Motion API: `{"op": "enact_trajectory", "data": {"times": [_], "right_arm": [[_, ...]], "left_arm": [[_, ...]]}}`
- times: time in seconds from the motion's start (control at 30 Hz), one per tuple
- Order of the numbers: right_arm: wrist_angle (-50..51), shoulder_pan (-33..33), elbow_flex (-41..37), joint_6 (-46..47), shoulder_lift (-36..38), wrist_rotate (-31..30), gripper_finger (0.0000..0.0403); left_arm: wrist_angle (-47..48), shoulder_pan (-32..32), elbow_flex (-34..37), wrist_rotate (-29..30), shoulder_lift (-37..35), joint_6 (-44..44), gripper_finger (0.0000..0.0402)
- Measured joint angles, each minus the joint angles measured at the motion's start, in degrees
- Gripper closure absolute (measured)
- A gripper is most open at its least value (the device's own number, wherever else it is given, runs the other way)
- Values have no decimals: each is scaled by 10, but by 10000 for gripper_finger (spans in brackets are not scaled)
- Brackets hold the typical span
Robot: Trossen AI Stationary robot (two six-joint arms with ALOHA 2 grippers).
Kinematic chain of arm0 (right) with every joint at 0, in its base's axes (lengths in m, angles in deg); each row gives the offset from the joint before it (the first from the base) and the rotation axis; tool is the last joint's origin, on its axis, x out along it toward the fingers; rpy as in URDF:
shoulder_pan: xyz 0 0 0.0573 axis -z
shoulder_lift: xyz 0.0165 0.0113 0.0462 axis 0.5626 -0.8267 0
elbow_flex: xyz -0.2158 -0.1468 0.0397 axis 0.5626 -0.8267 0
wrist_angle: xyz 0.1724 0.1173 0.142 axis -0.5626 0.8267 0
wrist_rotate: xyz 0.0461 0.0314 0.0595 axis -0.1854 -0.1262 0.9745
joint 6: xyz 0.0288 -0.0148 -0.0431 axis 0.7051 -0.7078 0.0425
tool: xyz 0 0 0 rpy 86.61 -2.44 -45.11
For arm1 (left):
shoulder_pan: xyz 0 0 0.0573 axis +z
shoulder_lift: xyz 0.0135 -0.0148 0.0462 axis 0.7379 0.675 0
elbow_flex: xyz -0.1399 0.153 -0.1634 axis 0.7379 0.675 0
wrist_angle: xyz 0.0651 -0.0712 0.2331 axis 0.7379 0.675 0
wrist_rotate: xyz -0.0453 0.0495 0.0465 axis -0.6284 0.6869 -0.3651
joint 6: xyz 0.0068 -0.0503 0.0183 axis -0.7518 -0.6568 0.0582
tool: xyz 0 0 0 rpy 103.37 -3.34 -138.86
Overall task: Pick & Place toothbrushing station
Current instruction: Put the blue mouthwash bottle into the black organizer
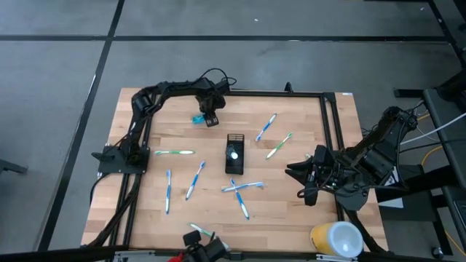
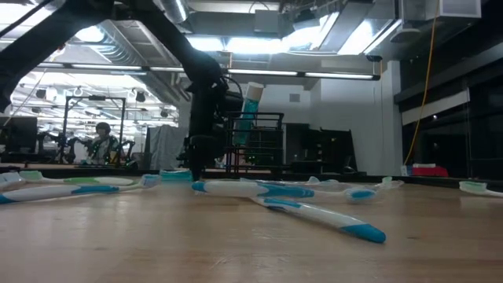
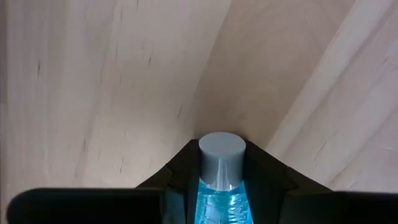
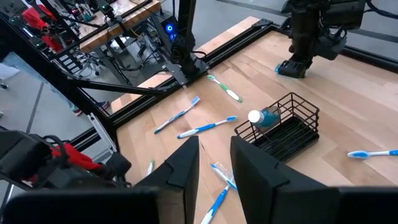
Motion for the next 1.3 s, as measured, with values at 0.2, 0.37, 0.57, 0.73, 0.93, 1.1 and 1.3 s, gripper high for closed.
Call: {"op": "enact_trajectory", "data": {"times": [0.2, 0.37, 0.57, 0.73, 0.93, 1.1, 1.3], "right_arm": [[0, 0, 0, -1, 0, 0, 307], [0, 0, 0, -6, 0, 0, 307], [-4, -4, 0, -30, 0, -3, 307], [-3, -18, 0, -47, 0, -24, 307], [-3, -38, 0, -48, 0, -37, 307], [-3, -48, 0, -34, 0, -37, 307], [-5, -49, 0, -15, 0, -34, 307]], "left_arm": [[-18, 7, 0, -45, -63, -32, 313], [-69, -2, 0, -163, -173, -94, 313], [-201, -71, 45, -210, -327, -167, 313], [-352, -169, 131, -164, -407, -227, 313], [-608, -252, 266, -92, -445, -296, 313], [-800, -303, 372, -32, -437, -324, 313], [-933, -340, 450, 43, -408, -314, 313]]}}
